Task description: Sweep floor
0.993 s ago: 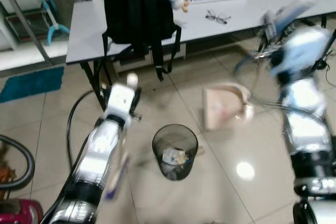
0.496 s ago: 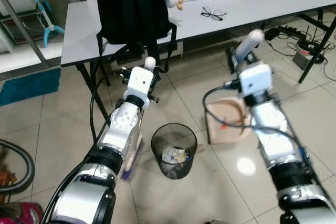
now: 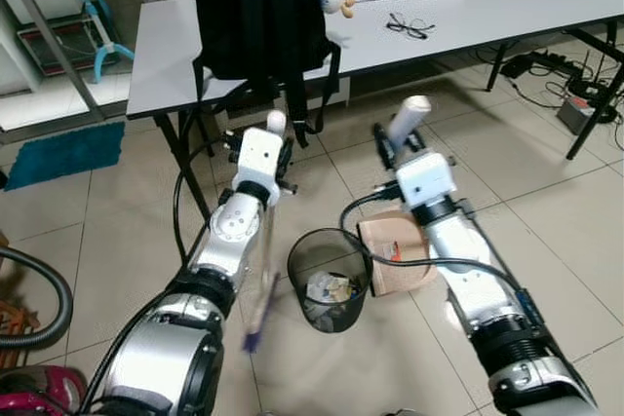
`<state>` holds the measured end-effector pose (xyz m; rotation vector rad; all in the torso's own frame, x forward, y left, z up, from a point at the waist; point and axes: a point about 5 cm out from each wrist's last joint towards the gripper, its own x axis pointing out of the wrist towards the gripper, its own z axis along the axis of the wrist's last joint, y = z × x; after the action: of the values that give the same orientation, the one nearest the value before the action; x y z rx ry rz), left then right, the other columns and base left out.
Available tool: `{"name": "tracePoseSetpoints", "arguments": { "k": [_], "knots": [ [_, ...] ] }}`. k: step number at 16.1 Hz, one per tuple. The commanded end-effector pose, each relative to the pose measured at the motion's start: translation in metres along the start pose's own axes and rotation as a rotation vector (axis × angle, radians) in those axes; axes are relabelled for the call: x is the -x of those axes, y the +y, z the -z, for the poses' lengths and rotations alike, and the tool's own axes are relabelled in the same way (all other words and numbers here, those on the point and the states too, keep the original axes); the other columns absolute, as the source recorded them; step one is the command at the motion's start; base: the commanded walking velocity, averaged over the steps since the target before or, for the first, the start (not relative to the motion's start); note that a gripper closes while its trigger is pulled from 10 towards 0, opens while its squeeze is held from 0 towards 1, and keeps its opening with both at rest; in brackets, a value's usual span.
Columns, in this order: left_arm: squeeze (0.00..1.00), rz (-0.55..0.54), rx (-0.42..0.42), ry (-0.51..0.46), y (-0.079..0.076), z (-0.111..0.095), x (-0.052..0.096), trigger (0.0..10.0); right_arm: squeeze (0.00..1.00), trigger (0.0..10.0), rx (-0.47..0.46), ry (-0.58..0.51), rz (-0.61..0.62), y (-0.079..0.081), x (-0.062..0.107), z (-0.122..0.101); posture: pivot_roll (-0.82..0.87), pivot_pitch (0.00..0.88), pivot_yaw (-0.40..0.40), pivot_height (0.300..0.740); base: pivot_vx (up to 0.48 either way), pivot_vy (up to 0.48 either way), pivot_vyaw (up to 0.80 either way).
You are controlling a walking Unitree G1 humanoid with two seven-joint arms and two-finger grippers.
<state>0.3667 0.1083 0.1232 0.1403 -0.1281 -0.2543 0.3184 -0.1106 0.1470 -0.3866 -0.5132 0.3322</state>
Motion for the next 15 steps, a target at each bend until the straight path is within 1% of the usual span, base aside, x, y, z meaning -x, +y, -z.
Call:
{"name": "tracePoseSetpoints", "arguments": {
  "k": [1, 2, 3, 5, 6, 8, 9, 10, 11, 13, 15],
  "knots": [
    [0.0, 0.017, 0.013, -0.056, -0.001, -0.012, -0.006, 10.0, 0.0, 10.0, -0.04, -0.045, -0.02, 0.006, -0.003, -0.007, -0.13, 0.0, 0.114, 0.74, 0.0, 0.0, 0.0],
    [0.0, 0.025, 0.028, -0.062, -0.002, -0.013, -0.007, 10.0, 0.0, 10.0, -0.058, -0.042, -0.03, 0.009, -0.002, -0.007, -0.13, 0.0, 0.114, 0.74, 0.0, 0.0, 0.0],
    [0.0, 0.065, 0.066, -0.075, -0.009, -0.014, -0.008, 10.0, 0.0, 10.0, -0.091, -0.03, -0.065, 0.016, -0.001, -0.006, -0.13, 0.0, 0.113, 0.74, 0.0, 0.0, 0.0],
    [0.0, 0.084, 0.077, -0.081, -0.012, -0.014, -0.007, 10.0, 0.0, 10.0, -0.11, -0.022, -0.078, 0.018, 0.0, -0.005, -0.13, 0.0, 0.113, 0.74, 0.0, 0.0, 0.0],
    [0.0, 0.12, 0.087, -0.086, -0.014, -0.013, -0.005, 10.0, 0.0, 10.0, -0.155, -0.002, -0.104, 0.022, 0.0, -0.004, -0.13, 0.0, 0.11, 0.74, 0.0, 0.0, 0.0],
    [0.0, 0.142, 0.087, -0.093, -0.012, -0.011, -0.002, 10.0, 0.0, 10.0, -0.187, 0.006, -0.131, 0.025, 0.001, -0.003, -0.12, 0.0, 0.103, 0.74, 0.0, 0.0, 0.0],
    [0.0, 0.175, 0.085, -0.099, -0.008, -0.008, 0.003, 10.0, 0.0, 10.0, -0.227, 0.011, -0.165, 0.028, 0.0, -0.003, -0.12, 0.0, 0.098, 0.74, 0.0, 0.0, 0.0],
    [0.0, 0.19, 0.076, -0.099, -0.004, -0.006, 0.006, 10.0, 0.0, 10.0, -0.241, 0.012, -0.18, 0.029, -0.001, -0.004, -0.12, 0.0, 0.094, 0.74, 0.0, 0.0, 0.0],
    [0.0, 0.196, 0.071, -0.097, -0.002, -0.004, 0.008, 10.0, 0.0, 10.0, -0.244, 0.012, -0.186, 0.029, -0.001, -0.004, -0.11, 0.0, 0.091, 0.74, 0.0, 0.0, 0.0],
    [0.0, 0.231, 0.045, -0.096, 0.01, 0.001, 0.017, 10.0, 0.0, 10.0, -0.277, 0.011, -0.217, 0.029, -0.003, -0.006, -0.11, 0.0, 0.085, 0.74, 0.0, 0.0, 0.0],
    [0.0, 0.245, 0.022, -0.098, 0.016, 0.003, 0.023, 10.0, 0.0, 10.0, -0.289, 0.011, -0.225, 0.029, -0.003, -0.007, -0.1, 0.0, 0.081, 0.74, 0.0, 0.0, 0.0]
  ]
}}
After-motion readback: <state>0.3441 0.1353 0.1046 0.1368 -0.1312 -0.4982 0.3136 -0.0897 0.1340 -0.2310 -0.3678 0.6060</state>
